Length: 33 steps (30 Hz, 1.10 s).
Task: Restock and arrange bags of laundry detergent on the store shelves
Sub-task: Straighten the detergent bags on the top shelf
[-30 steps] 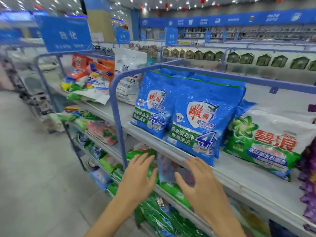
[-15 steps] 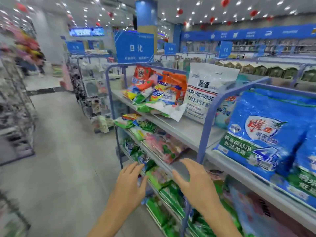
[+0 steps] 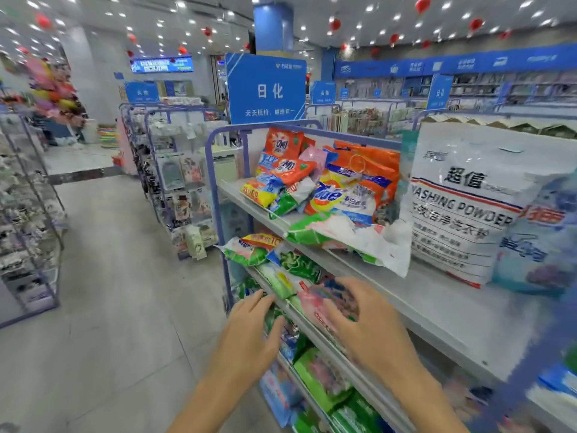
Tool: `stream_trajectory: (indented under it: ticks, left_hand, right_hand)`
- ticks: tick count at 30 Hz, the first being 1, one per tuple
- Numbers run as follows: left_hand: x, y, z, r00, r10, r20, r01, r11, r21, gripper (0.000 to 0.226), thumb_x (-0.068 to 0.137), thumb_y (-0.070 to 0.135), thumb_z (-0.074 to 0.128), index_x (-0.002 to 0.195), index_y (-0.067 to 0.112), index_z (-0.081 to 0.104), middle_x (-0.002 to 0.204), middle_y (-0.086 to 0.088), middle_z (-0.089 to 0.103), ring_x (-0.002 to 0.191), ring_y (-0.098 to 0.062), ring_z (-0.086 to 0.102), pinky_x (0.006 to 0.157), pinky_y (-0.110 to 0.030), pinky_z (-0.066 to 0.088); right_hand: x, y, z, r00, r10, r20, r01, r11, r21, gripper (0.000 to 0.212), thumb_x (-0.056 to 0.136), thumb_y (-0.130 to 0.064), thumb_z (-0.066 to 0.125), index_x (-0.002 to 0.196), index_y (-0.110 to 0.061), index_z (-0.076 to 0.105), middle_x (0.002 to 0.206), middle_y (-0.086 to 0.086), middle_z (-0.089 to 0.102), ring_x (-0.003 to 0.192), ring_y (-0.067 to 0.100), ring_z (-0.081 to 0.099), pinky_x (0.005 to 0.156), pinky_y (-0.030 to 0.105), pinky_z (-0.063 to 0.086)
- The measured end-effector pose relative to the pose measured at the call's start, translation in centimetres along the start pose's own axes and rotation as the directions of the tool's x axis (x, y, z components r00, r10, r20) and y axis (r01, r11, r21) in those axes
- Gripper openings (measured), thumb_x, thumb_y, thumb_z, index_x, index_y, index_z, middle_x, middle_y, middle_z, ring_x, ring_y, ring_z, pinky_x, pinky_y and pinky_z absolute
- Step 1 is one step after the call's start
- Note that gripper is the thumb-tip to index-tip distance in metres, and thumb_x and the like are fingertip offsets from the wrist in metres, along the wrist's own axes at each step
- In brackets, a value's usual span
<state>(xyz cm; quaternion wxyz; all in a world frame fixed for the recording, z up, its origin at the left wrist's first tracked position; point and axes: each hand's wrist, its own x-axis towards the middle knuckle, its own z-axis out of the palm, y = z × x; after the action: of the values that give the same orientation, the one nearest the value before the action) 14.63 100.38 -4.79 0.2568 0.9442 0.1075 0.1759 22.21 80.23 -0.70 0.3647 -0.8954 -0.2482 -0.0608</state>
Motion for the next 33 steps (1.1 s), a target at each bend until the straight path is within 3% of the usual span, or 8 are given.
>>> stream_trajectory:
  ticks: [3,7,11,19,23,26,30,33]
  left_hand:
    - [6.1,-2.4,-0.7,1.0,0.004,-0.014,-0.004,0.999,0.038,0.052,0.102,0.039,0.054,0.151,0.023,0.045,0.156,0.008,0.042,0.147,-0.011,0.033,0.119,-0.026,0.026]
    - [14.1,-5.3,-1.7,0.999,0.037,-0.036,-0.034,0.997,0.072,0.051,0.101,0.04,0.056,0.147,0.019,0.051,0.15,0.004,0.05,0.142,-0.016,0.042,0.117,-0.033,0.037]
    - [21.1,-6.7,-2.1,0.995,0.079,-0.053,-0.075,0.994,0.078,0.049,0.102,0.037,0.056,0.146,0.017,0.051,0.149,0.003,0.051,0.141,-0.016,0.042,0.116,-0.031,0.032]
    - [34.6,-8.7,0.0,0.977,0.208,-0.039,-0.21,0.976,-0.054,0.052,0.1,0.033,0.058,0.148,0.014,0.05,0.15,-0.003,0.051,0.142,-0.019,0.041,0.117,-0.032,0.03]
    - [40.3,-9.0,1.2,0.958,0.281,0.061,-0.266,0.946,-0.184,0.047,0.097,0.024,0.062,0.143,0.014,0.054,0.136,-0.002,0.062,0.127,-0.02,0.055,0.103,-0.024,0.038]
    - [42.7,-9.6,1.8,0.938,0.321,0.132,-0.276,0.921,-0.275,0.052,0.096,0.02,0.062,0.147,0.017,0.05,0.137,0.001,0.061,0.127,-0.019,0.056,0.096,-0.017,0.034]
    - [44.7,-11.0,2.3,0.887,0.406,0.219,-0.311,0.877,-0.365,0.061,0.095,0.014,0.057,0.153,0.021,0.041,0.144,0.001,0.057,0.13,-0.018,0.054,0.1,-0.016,0.034]
    - [46.4,-12.5,2.3,0.871,0.421,0.254,-0.316,0.875,-0.368,0.059,0.096,0.02,0.06,0.152,0.019,0.041,0.143,0.001,0.057,0.129,-0.019,0.055,0.099,-0.02,0.037]
  right_hand:
    - [6.7,-0.9,0.7,0.997,-0.036,-0.062,0.037,0.999,0.005,0.048,0.097,-0.051,0.059,0.141,-0.034,0.053,0.136,-0.021,0.053,0.127,0.003,0.049,0.1,0.019,0.039]
    - [15.0,-2.0,1.8,0.993,-0.06,-0.104,0.059,0.998,-0.01,0.05,0.098,-0.046,0.059,0.144,-0.027,0.052,0.145,-0.01,0.053,0.132,0.013,0.049,0.11,0.034,0.041]
    - [21.2,-2.6,3.8,0.997,-0.025,-0.076,0.022,0.999,-0.036,0.055,0.099,-0.045,0.058,0.148,-0.022,0.047,0.149,-0.005,0.05,0.137,0.015,0.044,0.111,0.032,0.036]
    - [30.5,-2.6,9.5,0.974,0.208,-0.09,-0.212,0.977,-0.037,0.044,0.095,-0.049,0.062,0.127,-0.021,0.052,0.124,-0.001,0.059,0.115,0.022,0.056,0.088,0.034,0.044]
    - [34.3,-2.3,11.9,0.903,0.42,-0.09,-0.416,0.907,0.059,0.039,0.095,-0.049,0.061,0.117,-0.019,0.052,0.113,0.0,0.062,0.102,0.022,0.06,0.078,0.035,0.044]
    - [36.8,-2.0,14.2,0.855,0.515,-0.066,-0.5,0.851,0.162,0.039,0.091,-0.053,0.059,0.119,-0.026,0.059,0.111,-0.006,0.066,0.104,0.018,0.063,0.087,0.035,0.048]
    - [40.0,-2.0,16.8,0.746,0.665,-0.016,-0.598,0.68,0.424,0.022,0.096,-0.047,0.06,0.087,-0.029,0.069,0.077,-0.012,0.071,0.076,0.011,0.067,0.079,0.033,0.055]
    - [42.1,-1.9,17.6,0.703,0.71,-0.035,-0.537,0.562,0.629,0.015,0.098,-0.042,0.062,0.098,-0.028,0.068,0.097,-0.008,0.076,0.089,0.01,0.07,0.085,0.031,0.057]
